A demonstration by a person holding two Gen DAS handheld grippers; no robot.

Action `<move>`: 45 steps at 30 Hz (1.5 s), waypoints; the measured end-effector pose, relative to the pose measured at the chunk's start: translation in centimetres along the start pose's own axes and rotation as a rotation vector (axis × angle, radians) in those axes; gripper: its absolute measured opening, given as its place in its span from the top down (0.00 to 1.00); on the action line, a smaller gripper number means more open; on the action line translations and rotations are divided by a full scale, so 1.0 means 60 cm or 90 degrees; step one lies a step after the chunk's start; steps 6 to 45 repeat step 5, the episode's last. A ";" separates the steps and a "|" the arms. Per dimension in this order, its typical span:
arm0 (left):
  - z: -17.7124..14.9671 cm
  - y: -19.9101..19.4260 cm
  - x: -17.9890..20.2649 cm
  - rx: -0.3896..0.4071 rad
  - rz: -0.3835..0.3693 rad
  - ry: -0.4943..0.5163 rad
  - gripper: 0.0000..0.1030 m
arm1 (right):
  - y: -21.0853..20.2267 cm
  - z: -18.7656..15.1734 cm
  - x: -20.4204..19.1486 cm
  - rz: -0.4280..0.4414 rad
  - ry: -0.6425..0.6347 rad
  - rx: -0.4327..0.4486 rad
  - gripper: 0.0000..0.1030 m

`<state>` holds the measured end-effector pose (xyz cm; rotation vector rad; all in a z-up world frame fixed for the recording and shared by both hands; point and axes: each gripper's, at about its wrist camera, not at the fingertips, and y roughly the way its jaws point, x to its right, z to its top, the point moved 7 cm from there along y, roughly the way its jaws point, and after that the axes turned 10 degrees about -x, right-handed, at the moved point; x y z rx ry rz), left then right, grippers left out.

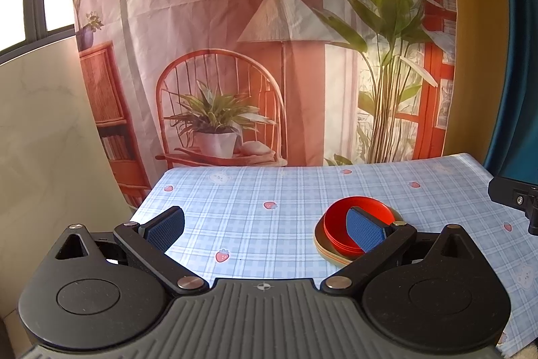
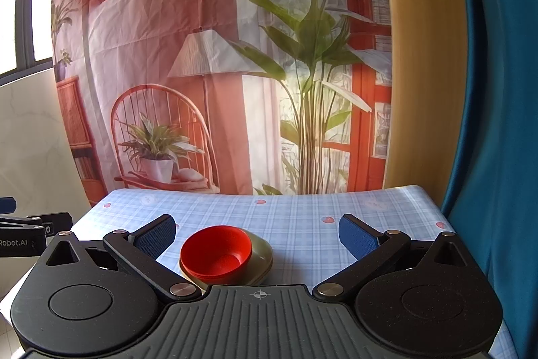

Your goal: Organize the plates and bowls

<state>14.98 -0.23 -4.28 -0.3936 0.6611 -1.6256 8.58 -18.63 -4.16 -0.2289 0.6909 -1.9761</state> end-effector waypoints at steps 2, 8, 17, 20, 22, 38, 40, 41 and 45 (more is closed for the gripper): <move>-0.001 0.001 -0.002 -0.003 0.000 -0.004 0.00 | 0.002 -0.001 0.000 0.000 0.001 -0.001 0.00; -0.003 0.004 -0.005 -0.006 0.000 -0.009 0.00 | 0.004 -0.006 0.002 0.000 0.003 -0.003 0.00; -0.003 0.004 -0.005 -0.006 0.000 -0.009 0.00 | 0.004 -0.006 0.002 0.000 0.003 -0.003 0.00; -0.003 0.004 -0.005 -0.006 0.000 -0.009 0.00 | 0.004 -0.006 0.002 0.000 0.003 -0.003 0.00; -0.003 0.004 -0.005 -0.006 0.000 -0.009 0.00 | 0.004 -0.006 0.002 0.000 0.003 -0.003 0.00; -0.003 0.004 -0.005 -0.006 0.000 -0.009 0.00 | 0.004 -0.006 0.002 0.000 0.003 -0.003 0.00; -0.003 0.004 -0.005 -0.006 0.000 -0.009 0.00 | 0.004 -0.006 0.002 0.000 0.003 -0.003 0.00; -0.003 0.004 -0.005 -0.006 0.000 -0.009 0.00 | 0.004 -0.006 0.002 0.000 0.003 -0.003 0.00; -0.003 0.004 -0.005 -0.006 0.000 -0.009 0.00 | 0.004 -0.006 0.002 0.000 0.003 -0.003 0.00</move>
